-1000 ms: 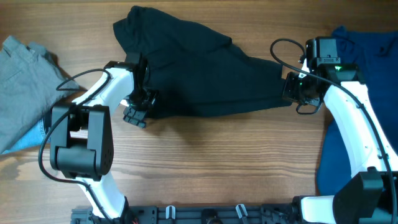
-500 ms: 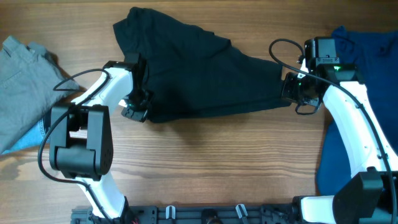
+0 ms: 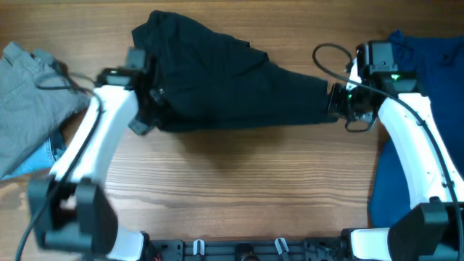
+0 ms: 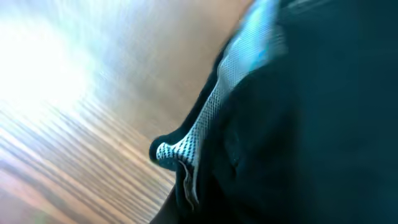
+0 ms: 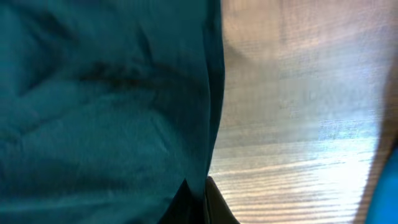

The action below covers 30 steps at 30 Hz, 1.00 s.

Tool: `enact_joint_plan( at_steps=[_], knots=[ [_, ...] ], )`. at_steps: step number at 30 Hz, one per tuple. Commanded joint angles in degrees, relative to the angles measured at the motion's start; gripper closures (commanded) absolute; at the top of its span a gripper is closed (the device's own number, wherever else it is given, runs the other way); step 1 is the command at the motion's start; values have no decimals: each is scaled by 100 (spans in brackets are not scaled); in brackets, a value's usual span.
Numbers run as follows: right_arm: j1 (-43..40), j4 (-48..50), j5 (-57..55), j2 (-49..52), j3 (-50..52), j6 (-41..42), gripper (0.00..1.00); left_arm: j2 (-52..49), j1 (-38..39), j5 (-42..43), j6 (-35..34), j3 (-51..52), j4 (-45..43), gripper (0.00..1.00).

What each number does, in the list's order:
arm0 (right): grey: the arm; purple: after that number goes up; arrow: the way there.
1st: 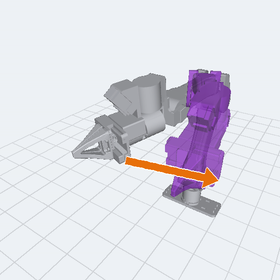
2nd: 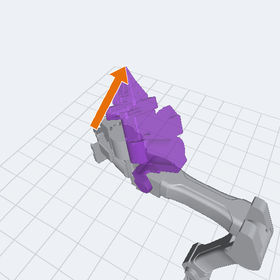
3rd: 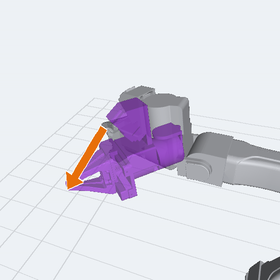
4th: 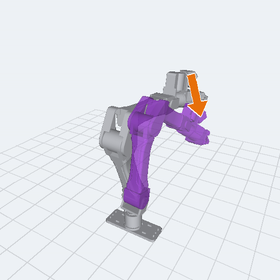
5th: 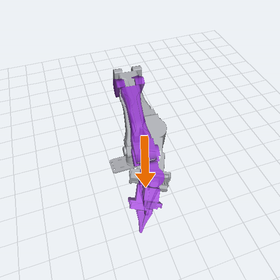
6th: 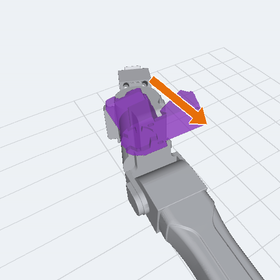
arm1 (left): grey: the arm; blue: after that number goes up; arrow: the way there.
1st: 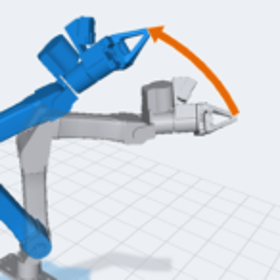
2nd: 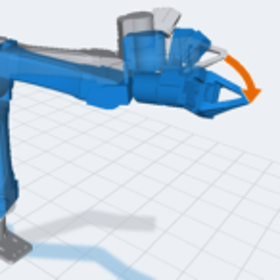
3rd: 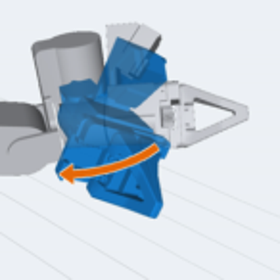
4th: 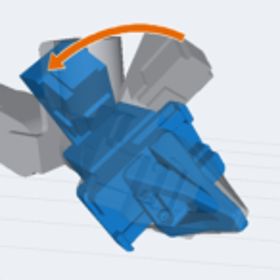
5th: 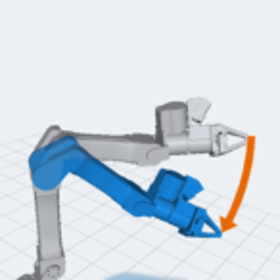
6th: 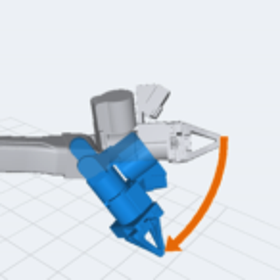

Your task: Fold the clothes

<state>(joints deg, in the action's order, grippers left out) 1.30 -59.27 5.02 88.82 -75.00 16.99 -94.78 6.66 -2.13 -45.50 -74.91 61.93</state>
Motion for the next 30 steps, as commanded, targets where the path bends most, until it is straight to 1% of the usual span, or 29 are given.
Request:
enact_joint_plan(
  at_steps=[1, 5, 11, 15, 19, 21, 26, 29, 30],
  knots=[
    [-101, 26, -192, -356, -970, -157, 96, 925, -105, -503, 1272, -1067, 72, 96],
    [-98, -13, -195, -603, -1891, -197, 96, 1298, -105, -496, 1506, -2116, 68, 96],
    [-98, 81, -393, -1043, -3067, -201, 96, 1458, -107, -396, 1980, -3383, 50, 96],
    [-98, 407, -586, -1331, -3480, -341, 96, 1493, -122, -393, 1980, -3910, -122, 96],
    [-98, 787, -586, -1414, -3567, -643, 96, 1445, -258, -391, 1982, -3987, -531, 96],
    [-98, 903, -608, -1300, -3567, -651, 96, 1294, -271, -391, 2004, -3987, -675, 96],
    [-98, 1300, -551, -546, -3567, -656, 96, 627, -271, -330, 2284, -3987, -1178, 96],
    [-98, 2100, -476, 74, -3567, -658, 96, 39, -271, -326, 2315, -3985, -1971, 96],
    [-98, 2461, -479, 262, -3567, -656, 96, -160, -271, -254, 2428, -3987, -2321, 96]
  ],
)
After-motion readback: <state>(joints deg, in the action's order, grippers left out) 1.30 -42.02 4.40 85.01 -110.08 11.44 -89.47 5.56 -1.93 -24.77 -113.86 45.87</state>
